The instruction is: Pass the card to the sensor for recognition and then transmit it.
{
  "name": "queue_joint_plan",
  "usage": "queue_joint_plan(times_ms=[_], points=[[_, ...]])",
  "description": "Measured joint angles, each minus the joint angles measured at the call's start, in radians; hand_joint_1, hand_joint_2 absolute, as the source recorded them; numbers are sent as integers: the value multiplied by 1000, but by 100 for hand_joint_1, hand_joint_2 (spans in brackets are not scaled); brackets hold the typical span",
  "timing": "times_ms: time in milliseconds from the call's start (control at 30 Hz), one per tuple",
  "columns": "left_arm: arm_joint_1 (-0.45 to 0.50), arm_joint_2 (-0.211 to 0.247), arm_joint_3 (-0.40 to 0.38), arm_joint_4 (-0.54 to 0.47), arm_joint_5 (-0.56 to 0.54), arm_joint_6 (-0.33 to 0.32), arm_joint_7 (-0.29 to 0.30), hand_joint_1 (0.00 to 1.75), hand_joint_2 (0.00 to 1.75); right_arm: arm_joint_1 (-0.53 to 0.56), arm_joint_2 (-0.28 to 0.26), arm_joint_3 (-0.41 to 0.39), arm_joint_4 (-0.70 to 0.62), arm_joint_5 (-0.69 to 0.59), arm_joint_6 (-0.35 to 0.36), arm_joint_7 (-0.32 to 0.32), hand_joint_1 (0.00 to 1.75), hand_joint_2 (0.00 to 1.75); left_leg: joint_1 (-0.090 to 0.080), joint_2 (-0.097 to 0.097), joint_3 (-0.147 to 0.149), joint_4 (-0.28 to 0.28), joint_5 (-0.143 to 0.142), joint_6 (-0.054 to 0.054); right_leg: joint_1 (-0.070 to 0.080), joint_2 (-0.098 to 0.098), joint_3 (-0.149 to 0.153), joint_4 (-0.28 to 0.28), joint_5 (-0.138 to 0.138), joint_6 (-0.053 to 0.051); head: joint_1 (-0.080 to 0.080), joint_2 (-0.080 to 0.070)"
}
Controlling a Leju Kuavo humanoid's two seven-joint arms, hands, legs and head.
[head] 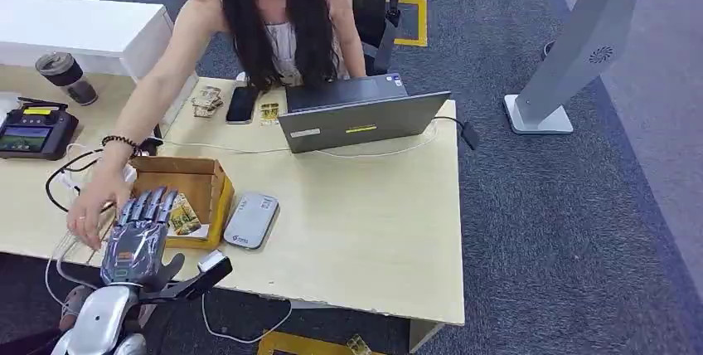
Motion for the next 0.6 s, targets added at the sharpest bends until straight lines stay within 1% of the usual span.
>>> queue_joint_plan(times_ms=[600], points=[[-1, 0, 16, 28, 12, 6, -6, 0, 175, 0, 0, -3, 0, 2, 0, 2, 0, 0, 0, 0, 0, 0, 0, 0, 0, 0, 0, 0, 0, 0, 0, 0]])
